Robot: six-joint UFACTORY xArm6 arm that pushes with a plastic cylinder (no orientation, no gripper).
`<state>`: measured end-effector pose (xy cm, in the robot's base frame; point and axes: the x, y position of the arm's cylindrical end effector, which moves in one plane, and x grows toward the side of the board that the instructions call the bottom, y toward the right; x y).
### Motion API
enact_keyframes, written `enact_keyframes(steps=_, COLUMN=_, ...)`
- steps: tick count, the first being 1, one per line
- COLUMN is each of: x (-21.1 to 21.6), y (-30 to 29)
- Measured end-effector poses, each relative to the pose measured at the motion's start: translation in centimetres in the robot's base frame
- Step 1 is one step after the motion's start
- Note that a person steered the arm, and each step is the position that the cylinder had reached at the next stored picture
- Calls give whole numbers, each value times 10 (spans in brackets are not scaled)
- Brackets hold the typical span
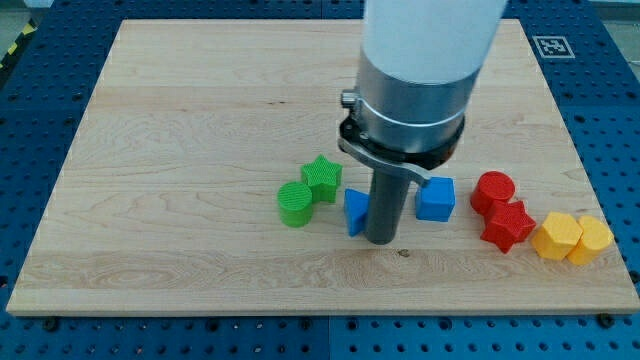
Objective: Place the blue cube to the right top of the triangle
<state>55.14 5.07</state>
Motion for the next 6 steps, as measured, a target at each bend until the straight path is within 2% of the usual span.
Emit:
enact_keyframes(steps=1, x=0, y=1)
enact_keyframes(steps=3, x=1, y=89)
enact_keyframes(steps=6, x=-19, y=80)
